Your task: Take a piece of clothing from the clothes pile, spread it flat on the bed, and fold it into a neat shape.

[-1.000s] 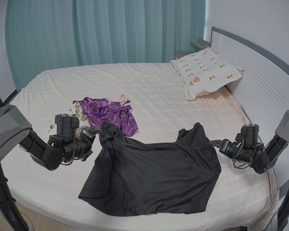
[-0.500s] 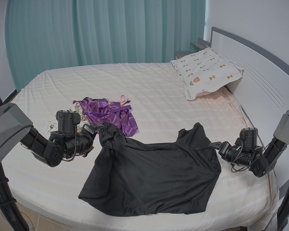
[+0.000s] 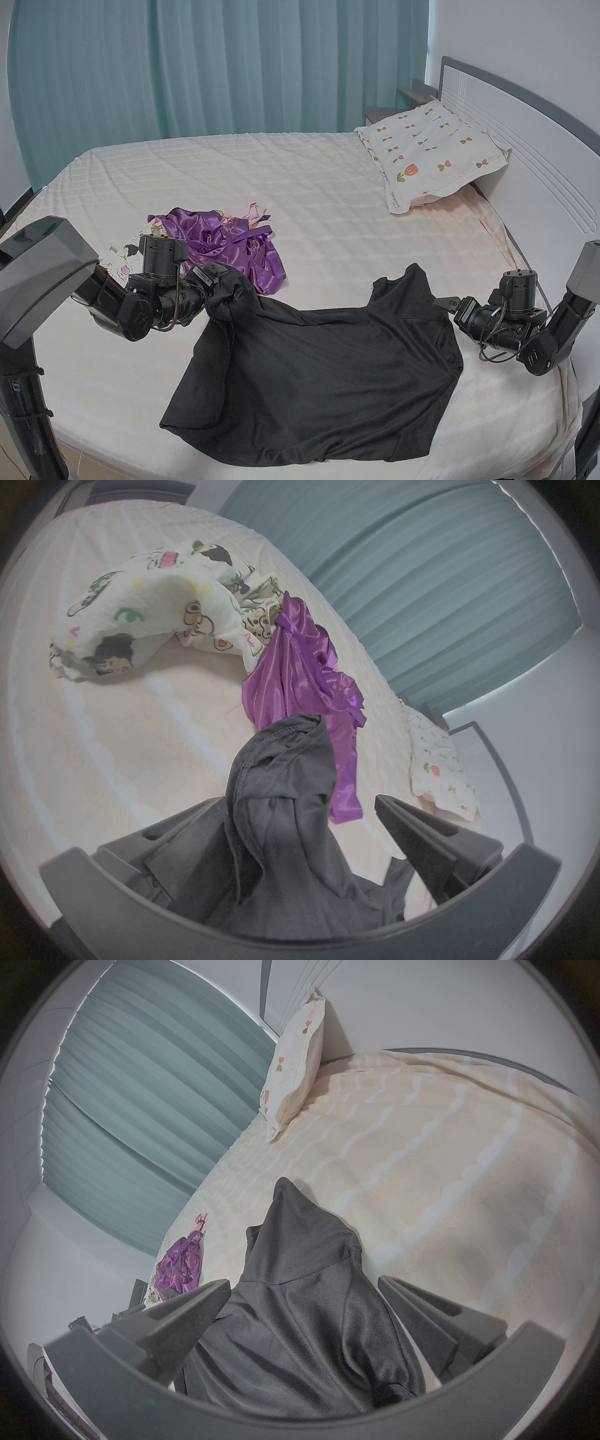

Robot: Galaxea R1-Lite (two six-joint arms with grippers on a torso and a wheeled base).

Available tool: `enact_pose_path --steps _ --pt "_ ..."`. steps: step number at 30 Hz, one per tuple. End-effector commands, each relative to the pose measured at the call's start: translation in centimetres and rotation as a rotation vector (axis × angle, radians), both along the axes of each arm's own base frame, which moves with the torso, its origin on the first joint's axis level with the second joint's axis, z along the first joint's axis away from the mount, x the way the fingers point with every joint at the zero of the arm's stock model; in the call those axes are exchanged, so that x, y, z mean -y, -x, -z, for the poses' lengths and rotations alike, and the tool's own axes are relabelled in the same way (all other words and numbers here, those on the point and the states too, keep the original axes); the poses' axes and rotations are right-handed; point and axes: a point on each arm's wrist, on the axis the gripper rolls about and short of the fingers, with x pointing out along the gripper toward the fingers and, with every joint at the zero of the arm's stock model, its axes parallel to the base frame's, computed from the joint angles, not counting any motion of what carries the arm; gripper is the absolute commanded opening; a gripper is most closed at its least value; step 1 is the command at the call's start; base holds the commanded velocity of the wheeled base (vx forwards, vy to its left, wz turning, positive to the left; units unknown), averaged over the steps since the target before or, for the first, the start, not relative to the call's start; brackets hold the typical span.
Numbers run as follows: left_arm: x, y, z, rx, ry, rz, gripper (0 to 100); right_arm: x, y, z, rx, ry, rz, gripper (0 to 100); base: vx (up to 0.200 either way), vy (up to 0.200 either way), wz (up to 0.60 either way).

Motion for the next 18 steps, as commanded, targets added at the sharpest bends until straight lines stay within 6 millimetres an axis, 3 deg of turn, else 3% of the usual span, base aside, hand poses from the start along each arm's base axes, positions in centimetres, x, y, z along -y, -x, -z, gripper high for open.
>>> enact_pose_path --steps 1,8,14,15,18 --pt "0.6 -2.2 3.1 -0.051 -0.074 0.013 100 -0.2 0.1 0.3 -0.008 0.006 -0.007 100 0.0 0.0 0.0" --pt "1.0 -4.4 3.7 -0.042 -0.144 0.022 100 -0.1 0.0 0.5 -0.015 0.006 -0.007 100 0.0 0.0 0.0" --pt "1.2 -5.7 5.5 -0.055 -0.198 0.014 100 -0.1 -0.1 0.7 -0.017 0.007 -0.004 100 0.0 0.0 0.0" --pt "1.3 -6.0 5.7 -0.053 -0.201 0.008 0 -0.1 -0.2 0.8 -0.018 0.007 -0.004 100 0.0 0.0 0.0" --pt "1.1 -6.7 5.8 -0.039 -0.207 -0.015 0 -0.1 -0.5 1.0 -0.02 0.008 -0.003 100 0.0 0.0 0.0"
